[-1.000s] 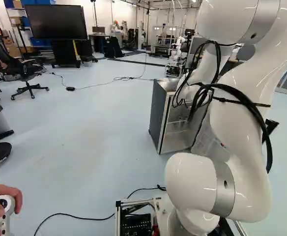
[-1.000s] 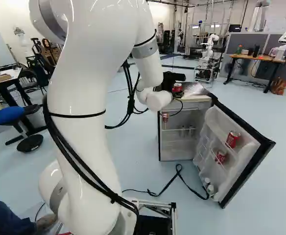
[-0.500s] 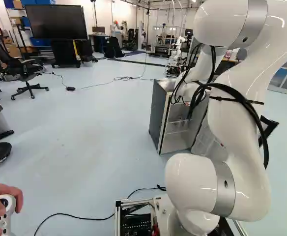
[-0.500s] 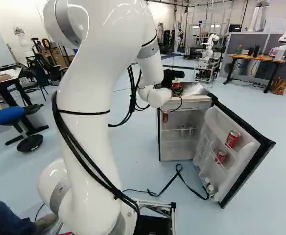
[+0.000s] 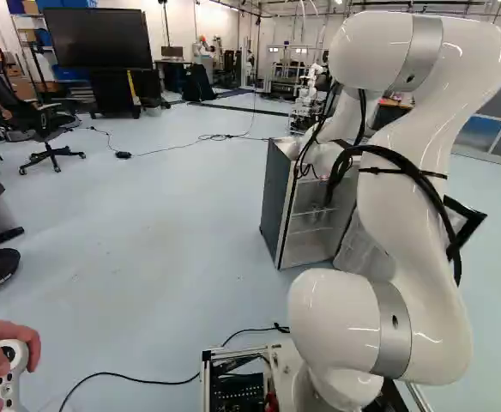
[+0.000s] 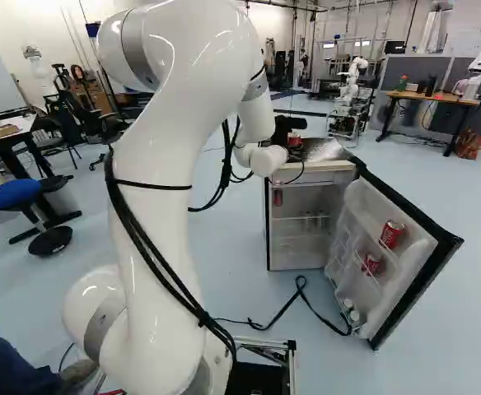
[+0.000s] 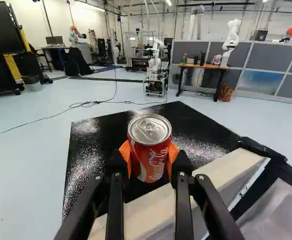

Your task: Grab a drink from the fridge

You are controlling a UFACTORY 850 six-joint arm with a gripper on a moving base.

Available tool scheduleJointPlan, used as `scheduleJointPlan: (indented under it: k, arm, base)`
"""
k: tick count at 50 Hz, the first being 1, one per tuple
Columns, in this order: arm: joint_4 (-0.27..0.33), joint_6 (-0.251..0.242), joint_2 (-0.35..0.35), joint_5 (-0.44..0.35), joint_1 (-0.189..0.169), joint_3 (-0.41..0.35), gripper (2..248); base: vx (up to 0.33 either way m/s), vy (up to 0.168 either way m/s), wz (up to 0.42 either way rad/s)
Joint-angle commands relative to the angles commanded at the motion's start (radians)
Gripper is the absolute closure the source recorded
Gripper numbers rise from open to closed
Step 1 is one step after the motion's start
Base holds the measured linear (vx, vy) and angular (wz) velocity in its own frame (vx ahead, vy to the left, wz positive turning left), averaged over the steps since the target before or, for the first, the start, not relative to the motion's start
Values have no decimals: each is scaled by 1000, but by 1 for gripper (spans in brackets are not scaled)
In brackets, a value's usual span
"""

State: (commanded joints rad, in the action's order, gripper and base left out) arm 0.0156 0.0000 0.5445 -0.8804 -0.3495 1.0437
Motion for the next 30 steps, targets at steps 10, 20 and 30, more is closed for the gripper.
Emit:
scheduleJointPlan:
  k: [10, 20, 30]
  arm:
    - [0, 0, 32, 33, 12, 42, 157]
    - [0, 0, 59, 68, 24, 78, 157]
    - [0, 0, 80, 103, 33, 106, 157]
  base:
    - [0, 0, 0]
    - [0, 0, 0]
    - [0, 0, 0]
